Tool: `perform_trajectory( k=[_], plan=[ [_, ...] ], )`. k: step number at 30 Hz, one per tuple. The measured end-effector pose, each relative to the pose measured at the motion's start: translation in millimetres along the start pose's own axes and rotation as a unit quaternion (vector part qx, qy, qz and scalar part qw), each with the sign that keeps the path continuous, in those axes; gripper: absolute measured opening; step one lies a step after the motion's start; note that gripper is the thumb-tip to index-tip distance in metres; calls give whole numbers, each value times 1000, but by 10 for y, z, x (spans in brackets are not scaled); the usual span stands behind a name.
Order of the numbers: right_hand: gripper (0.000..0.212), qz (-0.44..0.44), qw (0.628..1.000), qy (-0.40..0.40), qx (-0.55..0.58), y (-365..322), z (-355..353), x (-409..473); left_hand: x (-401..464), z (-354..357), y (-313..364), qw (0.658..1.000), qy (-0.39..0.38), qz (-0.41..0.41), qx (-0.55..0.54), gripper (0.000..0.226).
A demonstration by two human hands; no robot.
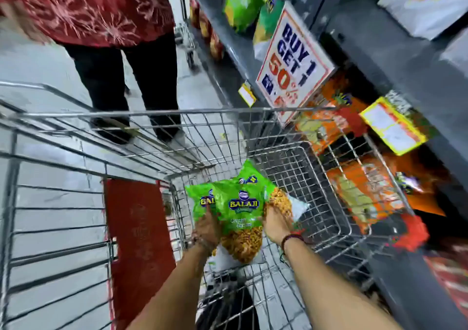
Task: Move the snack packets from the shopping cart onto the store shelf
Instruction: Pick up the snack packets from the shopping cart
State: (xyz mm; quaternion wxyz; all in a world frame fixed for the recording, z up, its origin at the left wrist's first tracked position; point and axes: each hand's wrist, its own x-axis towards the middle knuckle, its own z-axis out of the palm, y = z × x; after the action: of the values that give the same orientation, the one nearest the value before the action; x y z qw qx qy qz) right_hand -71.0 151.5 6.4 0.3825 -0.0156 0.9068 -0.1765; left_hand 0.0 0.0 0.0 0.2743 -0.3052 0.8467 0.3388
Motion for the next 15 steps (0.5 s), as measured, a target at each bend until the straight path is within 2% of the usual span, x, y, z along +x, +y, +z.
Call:
perform_trajectory(
  k=[3,6,9,11,13,15],
  plan=[
    [42,27,998,-27,50,98,199,198,128,174,30,998,-34,-21,-54,38],
    [51,66,995,-42,60,171,331,296,218,338,47,990,-22,-70,-120,45],
    [44,87,991,-30,94,164,390,360,288,407,71,985,-9,-96,-141,45],
    [48,79,990,-30,113,163,424,393,319,426,57,977,-6,-115,-177,46],
    [50,72,989,-50,117,132,391,351,260,395,57,971,-5,-117,-207,47],
    [42,70,987,-56,136,112,276,245,140,319,83,971,14,-94,-219,42]
  ],
)
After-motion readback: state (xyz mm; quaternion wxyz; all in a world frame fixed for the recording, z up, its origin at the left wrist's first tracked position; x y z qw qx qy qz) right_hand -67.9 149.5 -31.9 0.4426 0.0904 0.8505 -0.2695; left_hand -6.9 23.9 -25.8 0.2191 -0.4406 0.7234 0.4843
